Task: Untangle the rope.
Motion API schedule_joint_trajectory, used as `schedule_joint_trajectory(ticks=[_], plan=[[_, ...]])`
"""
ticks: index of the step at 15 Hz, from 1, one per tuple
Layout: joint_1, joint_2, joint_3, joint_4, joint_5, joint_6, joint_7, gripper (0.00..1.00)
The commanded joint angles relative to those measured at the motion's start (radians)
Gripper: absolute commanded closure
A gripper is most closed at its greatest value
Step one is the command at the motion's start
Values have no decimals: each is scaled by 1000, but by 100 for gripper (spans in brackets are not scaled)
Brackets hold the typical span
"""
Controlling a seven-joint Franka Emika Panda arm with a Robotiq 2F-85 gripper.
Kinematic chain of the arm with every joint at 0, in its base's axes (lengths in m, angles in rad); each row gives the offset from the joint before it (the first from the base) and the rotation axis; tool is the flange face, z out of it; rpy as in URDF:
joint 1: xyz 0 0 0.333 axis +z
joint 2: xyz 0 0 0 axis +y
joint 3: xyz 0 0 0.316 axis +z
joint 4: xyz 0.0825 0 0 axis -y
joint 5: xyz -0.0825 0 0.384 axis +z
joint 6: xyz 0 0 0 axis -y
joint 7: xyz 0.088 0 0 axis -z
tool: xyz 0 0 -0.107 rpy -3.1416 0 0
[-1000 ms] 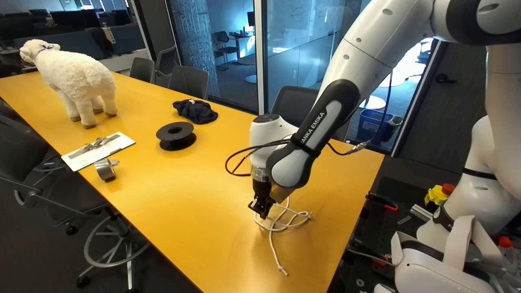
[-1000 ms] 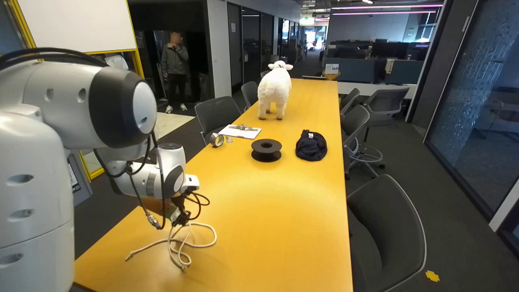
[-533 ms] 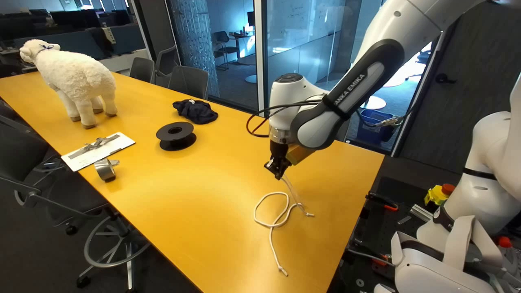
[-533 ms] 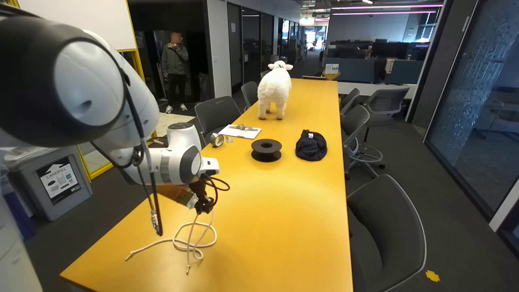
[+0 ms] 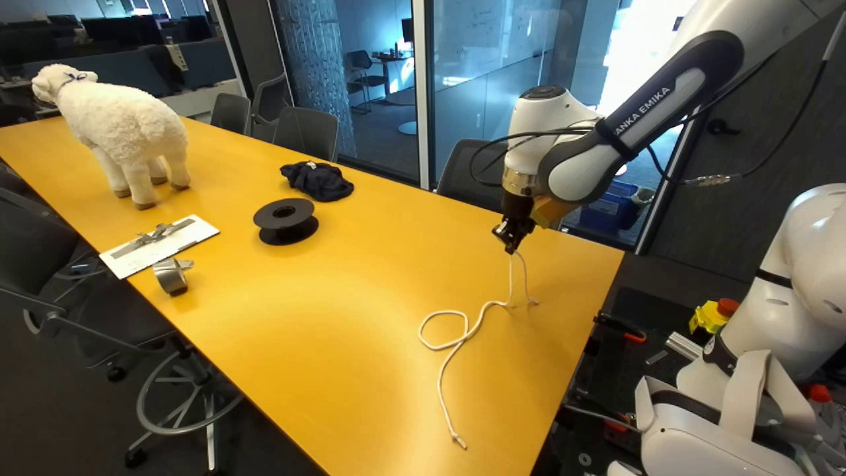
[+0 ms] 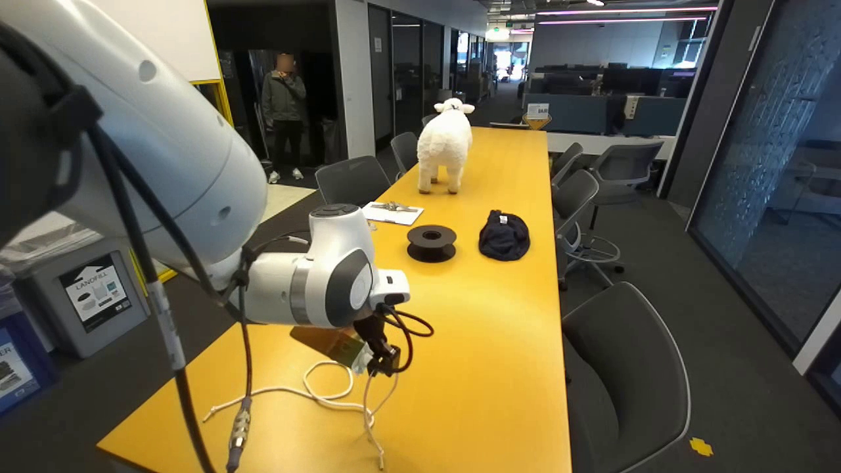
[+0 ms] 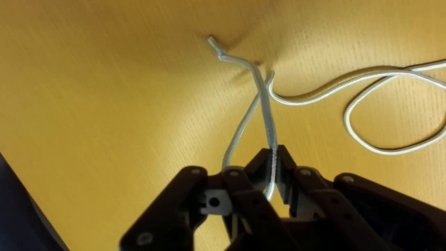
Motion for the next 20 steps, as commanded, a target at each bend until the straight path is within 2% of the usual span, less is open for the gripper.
schedule_joint_trajectory(ticks=[1,3,5,6,9,11,14,20], plan=[[53,-61,-130,-102,166,117,-270,98],[155,-88,-257,-139,332,158,-427,98],[226,-119,-367,-147,496,146,-584,98],[262,-113,-423,-110,576,112,-663,98],[286,-127,-539,-110,785,86,-897,98],[271,-102,-584,-110,817,69,-953,98],[255,-17,-613,-103,794,86,-935,98],[249,120,-612,-90,776,115,-876,98]])
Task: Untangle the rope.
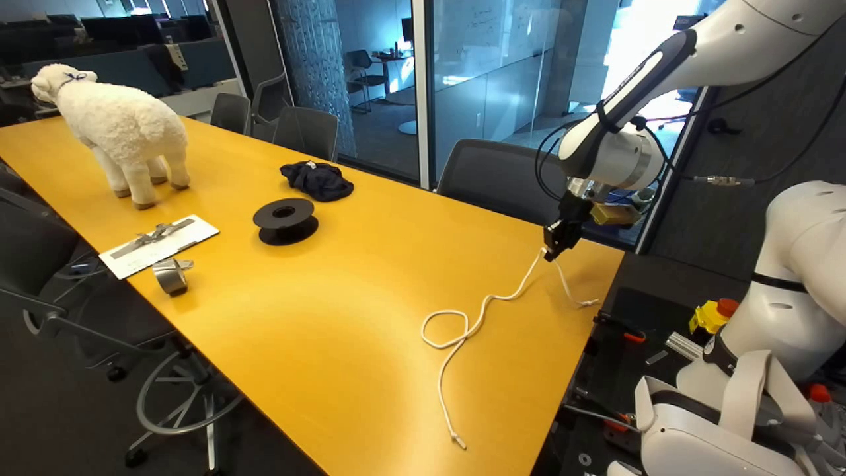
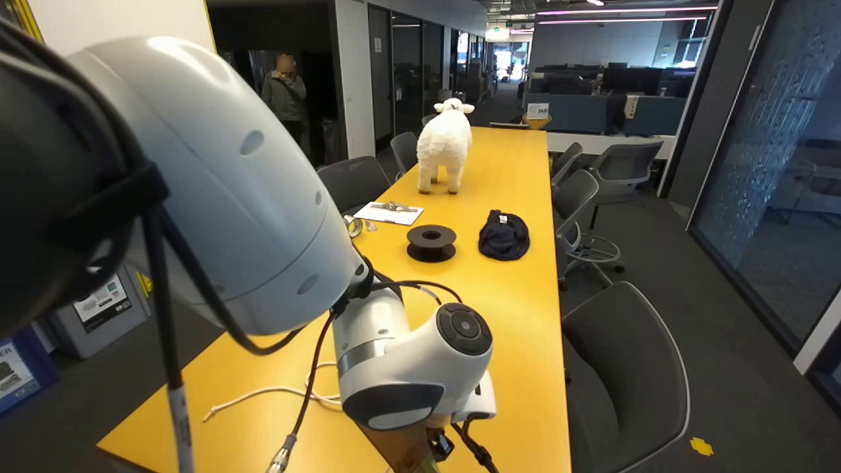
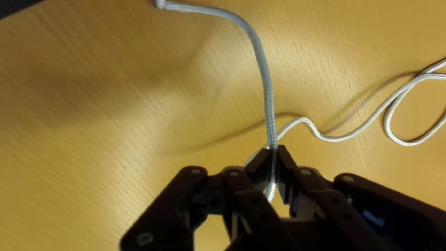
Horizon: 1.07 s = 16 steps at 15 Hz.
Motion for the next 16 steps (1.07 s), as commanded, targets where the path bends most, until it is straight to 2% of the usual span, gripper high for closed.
schedule_joint_trajectory(ticks=[1,16], plan=[[2,78,3,24,-8,17,35,98],[9,173,0,107,-51,1,107,98]])
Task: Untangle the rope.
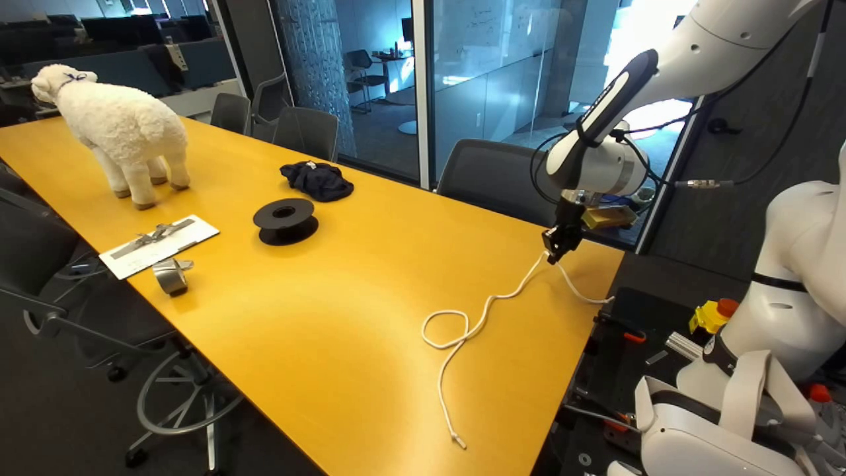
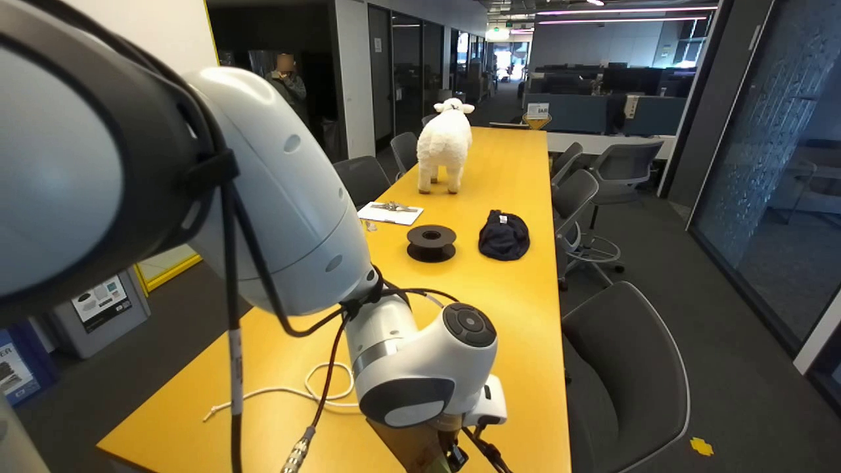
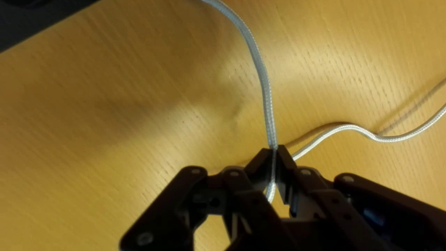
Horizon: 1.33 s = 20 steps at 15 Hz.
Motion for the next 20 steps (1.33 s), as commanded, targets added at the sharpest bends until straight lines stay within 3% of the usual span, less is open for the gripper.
schedule_joint_trajectory(ticks=[1,8,9,10,12,13,16,19,20], plan=[[8,30,0,47,-33,-6,46,98],[20,67,3,120,-76,-13,98,98],[21,72,2,126,-76,-17,105,67],[21,76,1,131,-77,-21,111,66],[24,83,-3,135,-88,-21,127,52],[-151,62,163,131,-164,-6,186,43],[-234,51,269,135,-303,-10,314,21],[-264,41,383,142,-410,-33,436,1],[-265,35,424,144,-413,-48,457,0]])
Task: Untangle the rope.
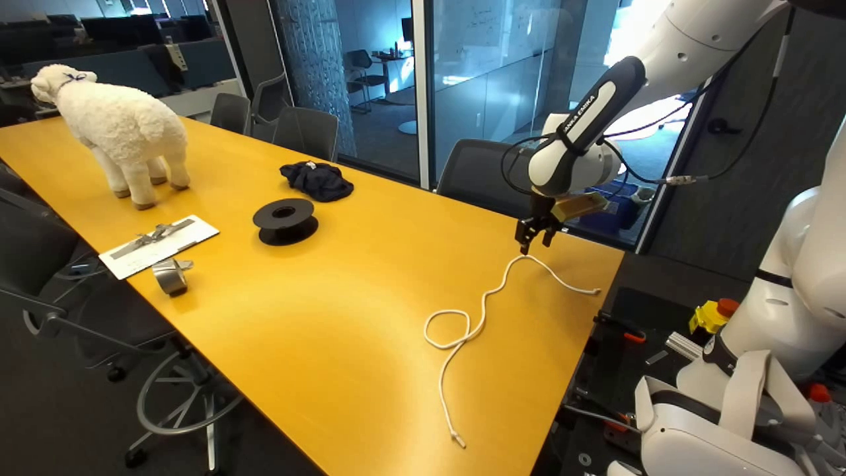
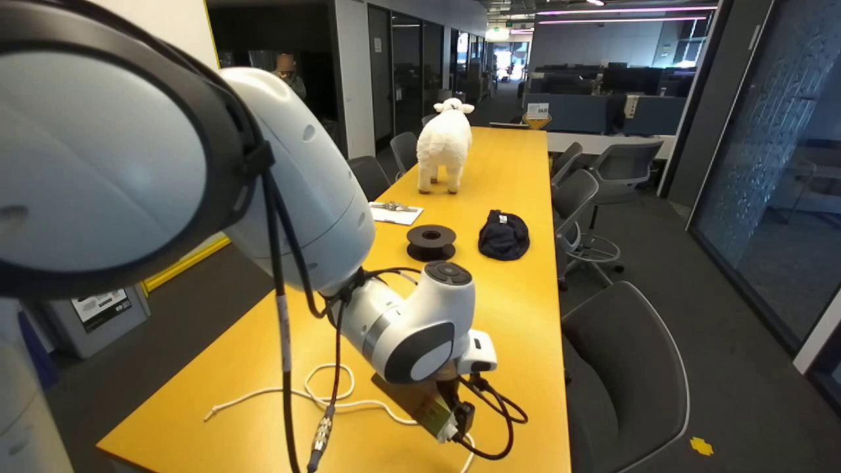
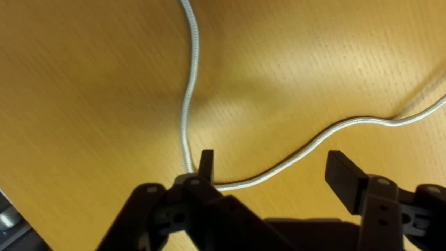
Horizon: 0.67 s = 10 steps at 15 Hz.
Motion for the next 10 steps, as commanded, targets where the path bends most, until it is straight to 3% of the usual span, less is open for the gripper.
schedule_joint_trajectory(ticks=[1,3,5,10], plan=[[-27,-30,149,18,-46,-58,109,0],[-21,-28,239,28,20,-106,95,0],[-4,-10,307,37,7,-116,75,0],[31,40,413,114,-28,-157,106,0]])
